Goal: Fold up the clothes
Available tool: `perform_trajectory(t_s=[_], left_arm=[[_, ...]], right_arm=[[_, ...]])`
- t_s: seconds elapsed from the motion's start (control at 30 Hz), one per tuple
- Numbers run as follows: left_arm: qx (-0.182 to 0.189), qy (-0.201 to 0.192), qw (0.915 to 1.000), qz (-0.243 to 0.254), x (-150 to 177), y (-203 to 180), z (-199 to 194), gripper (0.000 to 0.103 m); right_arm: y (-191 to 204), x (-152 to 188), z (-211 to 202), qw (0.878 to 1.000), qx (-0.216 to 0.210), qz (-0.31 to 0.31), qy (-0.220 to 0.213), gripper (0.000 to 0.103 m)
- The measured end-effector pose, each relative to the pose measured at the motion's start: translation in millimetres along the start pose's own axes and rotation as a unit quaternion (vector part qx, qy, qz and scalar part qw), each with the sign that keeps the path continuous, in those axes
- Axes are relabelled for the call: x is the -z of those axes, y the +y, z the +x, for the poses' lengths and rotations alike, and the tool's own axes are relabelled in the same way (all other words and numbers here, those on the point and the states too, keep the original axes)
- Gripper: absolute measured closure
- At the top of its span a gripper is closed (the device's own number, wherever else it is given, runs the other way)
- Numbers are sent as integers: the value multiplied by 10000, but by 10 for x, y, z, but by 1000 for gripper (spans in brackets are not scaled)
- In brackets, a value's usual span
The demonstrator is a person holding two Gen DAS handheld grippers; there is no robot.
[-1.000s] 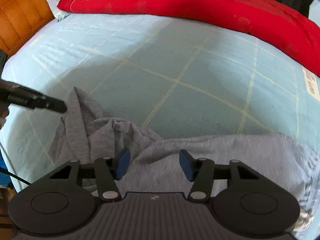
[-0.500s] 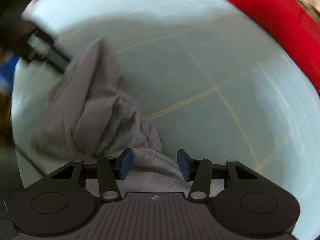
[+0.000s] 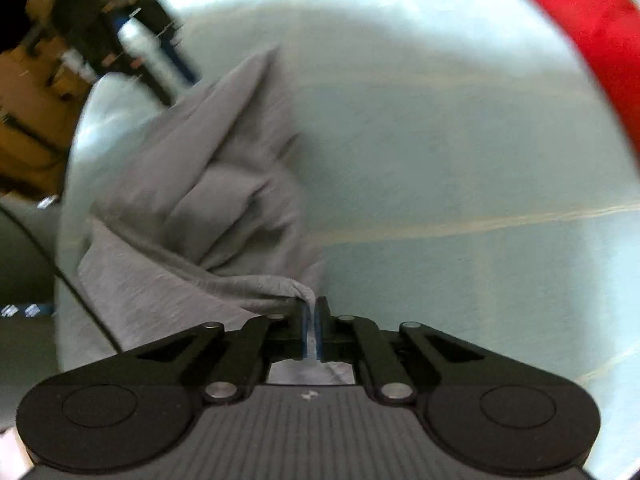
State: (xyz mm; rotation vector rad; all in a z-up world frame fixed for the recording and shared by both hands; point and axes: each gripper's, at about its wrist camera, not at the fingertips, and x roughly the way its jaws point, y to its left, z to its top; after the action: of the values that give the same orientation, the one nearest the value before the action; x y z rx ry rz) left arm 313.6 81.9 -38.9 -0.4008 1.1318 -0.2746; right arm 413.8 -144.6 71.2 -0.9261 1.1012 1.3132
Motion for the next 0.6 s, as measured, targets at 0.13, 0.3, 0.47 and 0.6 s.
perform_trajectory(t_s=[0.13, 0.3, 0.47, 0.6], left_arm=[[-52, -162, 9998, 56, -106, -2, -72, 63], [-79, -261, 9993, 237, -189, -49, -142, 61], [-53, -304, 9985, 460, -199, -102, -169, 57], [-71, -197, 9958, 894, -199, -278, -130, 55]], right_arm=[[-253, -20, -74, 9962, 824, 203, -218, 98], [-651, -6, -100, 9822, 1709, 703, -321, 98], [-949, 85, -58, 9610, 2449, 1265, -241, 98], [-1012, 141, 3, 9549, 2525, 1551, -166, 97]])
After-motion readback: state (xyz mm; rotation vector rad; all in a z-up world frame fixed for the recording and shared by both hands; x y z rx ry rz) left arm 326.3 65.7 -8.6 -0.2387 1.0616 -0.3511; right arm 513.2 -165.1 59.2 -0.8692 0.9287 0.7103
